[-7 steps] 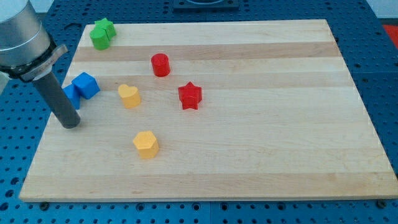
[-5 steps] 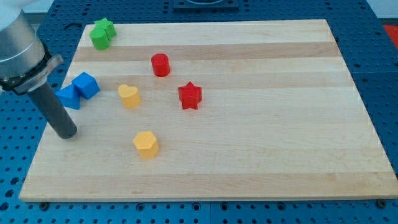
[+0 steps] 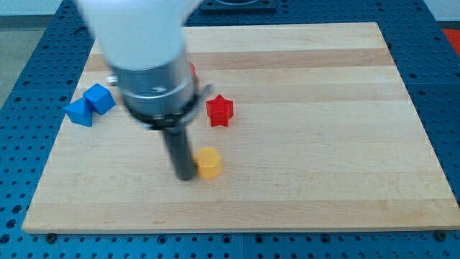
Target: Slide the yellow hexagon to the bottom right
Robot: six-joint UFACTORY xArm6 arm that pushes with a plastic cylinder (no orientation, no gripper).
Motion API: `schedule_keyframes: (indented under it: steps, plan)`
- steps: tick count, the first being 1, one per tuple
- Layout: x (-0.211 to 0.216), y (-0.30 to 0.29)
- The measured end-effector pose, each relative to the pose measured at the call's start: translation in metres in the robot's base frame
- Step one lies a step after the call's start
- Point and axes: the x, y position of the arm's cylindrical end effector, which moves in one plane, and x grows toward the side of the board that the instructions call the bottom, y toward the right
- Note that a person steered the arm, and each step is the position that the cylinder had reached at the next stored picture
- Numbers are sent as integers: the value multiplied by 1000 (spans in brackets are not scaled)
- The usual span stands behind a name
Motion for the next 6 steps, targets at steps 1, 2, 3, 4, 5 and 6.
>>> schedule_keyframes:
  steps: [1,2,3,4,5,6]
  plan:
    - [-1,42]
    - [-1,42]
    - [-2,-12]
    - [-21,-48]
    - [-32,-35]
    - [-27,20]
